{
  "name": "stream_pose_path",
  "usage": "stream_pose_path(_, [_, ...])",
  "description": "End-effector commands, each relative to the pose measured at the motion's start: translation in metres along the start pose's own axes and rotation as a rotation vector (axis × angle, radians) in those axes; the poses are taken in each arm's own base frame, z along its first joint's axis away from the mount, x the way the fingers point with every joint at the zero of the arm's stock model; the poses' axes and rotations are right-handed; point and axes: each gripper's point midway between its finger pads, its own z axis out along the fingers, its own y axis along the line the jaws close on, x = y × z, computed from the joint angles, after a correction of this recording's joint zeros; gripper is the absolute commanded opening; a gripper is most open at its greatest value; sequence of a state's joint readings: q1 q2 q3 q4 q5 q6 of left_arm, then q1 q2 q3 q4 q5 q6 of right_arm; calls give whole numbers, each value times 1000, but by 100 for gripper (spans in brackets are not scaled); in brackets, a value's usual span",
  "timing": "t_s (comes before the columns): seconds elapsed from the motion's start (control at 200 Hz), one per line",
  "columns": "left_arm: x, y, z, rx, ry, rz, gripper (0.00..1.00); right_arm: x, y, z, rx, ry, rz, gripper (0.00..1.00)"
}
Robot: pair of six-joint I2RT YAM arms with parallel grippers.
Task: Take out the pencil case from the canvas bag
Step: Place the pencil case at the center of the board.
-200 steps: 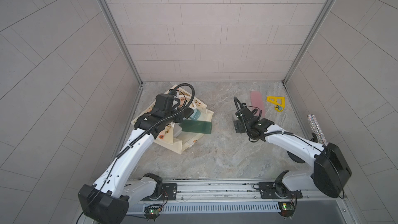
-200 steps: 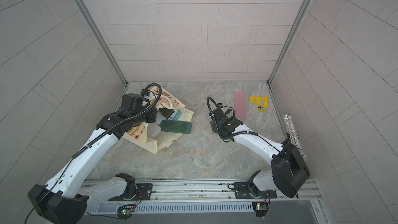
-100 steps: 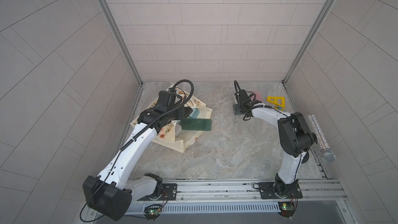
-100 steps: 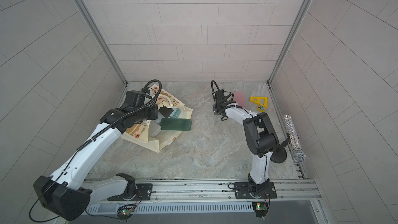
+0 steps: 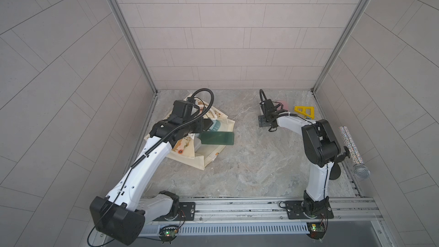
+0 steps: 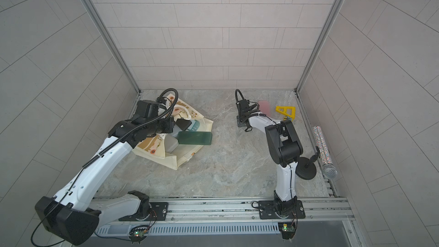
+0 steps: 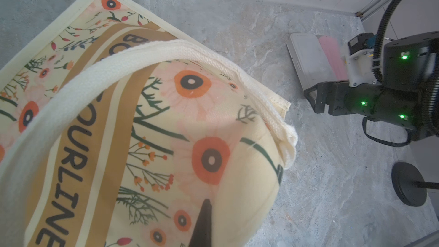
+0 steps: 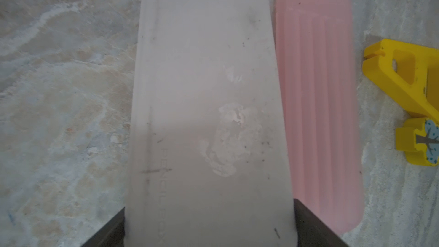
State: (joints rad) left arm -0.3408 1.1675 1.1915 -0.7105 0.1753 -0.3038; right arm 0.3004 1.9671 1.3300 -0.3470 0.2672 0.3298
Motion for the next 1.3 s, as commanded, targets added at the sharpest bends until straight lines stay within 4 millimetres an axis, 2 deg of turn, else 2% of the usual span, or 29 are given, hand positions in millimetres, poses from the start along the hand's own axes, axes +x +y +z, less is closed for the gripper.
stream_pose_path(0.0, [-14, -22, -21, 99, -58, 33, 0, 20, -6, 10, 24, 81, 1, 79])
stream_pose_path(0.09, [-13, -27, -21, 130, -53, 40, 0, 22, -4, 11, 8, 92, 7, 84])
stream_pose_path(0.25, [-13, -30, -21, 143, -54, 47, 0, 21, -4, 9, -2, 88, 11, 99])
stream_pose_path(0.52, [-10, -30, -15, 150, -44, 57, 0, 9, -3, -10, -50, 36, 47, 100])
stream_pose_path(0.645, [-11, -31, -14, 156, -42, 63, 0, 3, -20, -35, -19, -29, 85, 100])
stream_pose_path(0.731, [-13, -34, -14, 168, -40, 66, 0, 1, -33, -64, -18, -102, 128, 100])
stream_pose_path(0.781, [-13, -36, -15, 179, -39, 73, 0, 4, -32, -83, -65, -150, 143, 100])
stream_pose_path(0.841, [-15, -37, -15, 184, -42, 75, 0, 9, -18, -105, -190, -203, 143, 99])
stream_pose_path(0.981, [-17, -44, -18, 218, -52, 81, 0, 39, 36, -142, -566, -239, 180, 87])
stream_pose_path(1.126, [-19, -48, -25, 243, -78, 85, 0, 73, 89, -161, -818, -153, 244, 86])
stream_pose_path(1.176, [-19, -50, -27, 253, -85, 87, 0, 79, 104, -167, -891, -134, 266, 86])
stream_pose_path(1.206, [-19, -51, -29, 260, -87, 89, 0, 75, 113, -173, -937, -141, 290, 86])
stream_pose_path(1.221, [-19, -51, -29, 263, -87, 89, 0, 84, 115, -169, -945, -117, 300, 86])
stream_pose_path(1.296, [-17, -54, -31, 279, -89, 93, 0, 88, 131, -171, -1012, -96, 331, 86])
